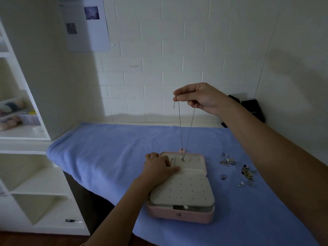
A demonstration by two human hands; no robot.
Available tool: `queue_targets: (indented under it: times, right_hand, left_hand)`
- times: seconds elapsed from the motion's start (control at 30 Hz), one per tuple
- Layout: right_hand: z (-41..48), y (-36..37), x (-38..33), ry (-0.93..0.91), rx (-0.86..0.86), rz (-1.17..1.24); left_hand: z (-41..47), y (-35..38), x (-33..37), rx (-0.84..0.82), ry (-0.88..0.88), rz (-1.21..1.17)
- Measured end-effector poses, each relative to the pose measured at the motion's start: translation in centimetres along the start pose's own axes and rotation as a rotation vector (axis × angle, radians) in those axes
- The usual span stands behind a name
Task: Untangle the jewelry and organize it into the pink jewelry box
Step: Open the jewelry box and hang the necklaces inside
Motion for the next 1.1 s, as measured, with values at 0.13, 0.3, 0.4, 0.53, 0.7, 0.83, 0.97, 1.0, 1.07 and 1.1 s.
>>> queue_targets:
  times: [0.13, 0.3, 0.4, 0.53, 0.7, 0.83, 0.97, 1.0, 1.07, 1.1]
  right_hand:
    - [0.3, 0.2, 0.5, 0.005, -0.007, 0.007]
    - [-0.2, 0.5, 0.1, -0.026, -0.012, 0.01]
    - [-0.6, 0.7, -0.6, -0.056, -0.005, -0.007]
    - [-1.1, 1.1, -1.6, -0.106, -0.008, -0.006]
    - [-1.1, 1.4, -1.9, -0.143, -0.029, 0.005]
    - [-1.2, 1.6, -1.2, -0.14, -0.023, 0.0]
    - [-1.1, 1.4, -0.2, -0.146, -0.019, -0.016]
    - [-1.0, 1.3, 0.1, -0.145, -0.022, -0.019]
    - [-0.8, 1.5, 0.9, -0.142, -0.044, 0.006]
    - [-0.7, 1.6, 1.3, -0.139, -0.057, 0.03]
  left_hand:
    - [-0.7, 0.3, -0.2, 0.081, 0.005, -0.091]
    - [-1.7, -0.1, -0.1, 0.267, 0.004, -0.144]
    - [-2.3, -0.7, 0.3, 0.369, 0.04, -0.166]
    - [-2.9, -1.2, 0.4, 0.435, 0.075, -0.175]
    - [-3.0, -1.3, 0.5, 0.458, 0.085, -0.184]
    - [-3.0, -1.3, 0.4, 0.475, 0.085, -0.188]
    - [-3.0, -1.3, 0.4, 0.48, 0.079, -0.198]
    - [-3.0, -1.3, 0.3, 0.48, 0.078, -0.198]
    - [-3.0, -1.2, 0.3, 0.479, 0.075, -0.2]
    - [-3.0, -1.2, 0.2, 0.478, 0.074, -0.203]
Point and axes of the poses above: each hand's wrist, its own z-axis towards the middle knuckle, its own y-axis out of the palm, x = y × z, the point moved 3 cm from there along z, towards the middle knuckle, and after that the axes turned 11 degrees about y, right-handed, at the moved point
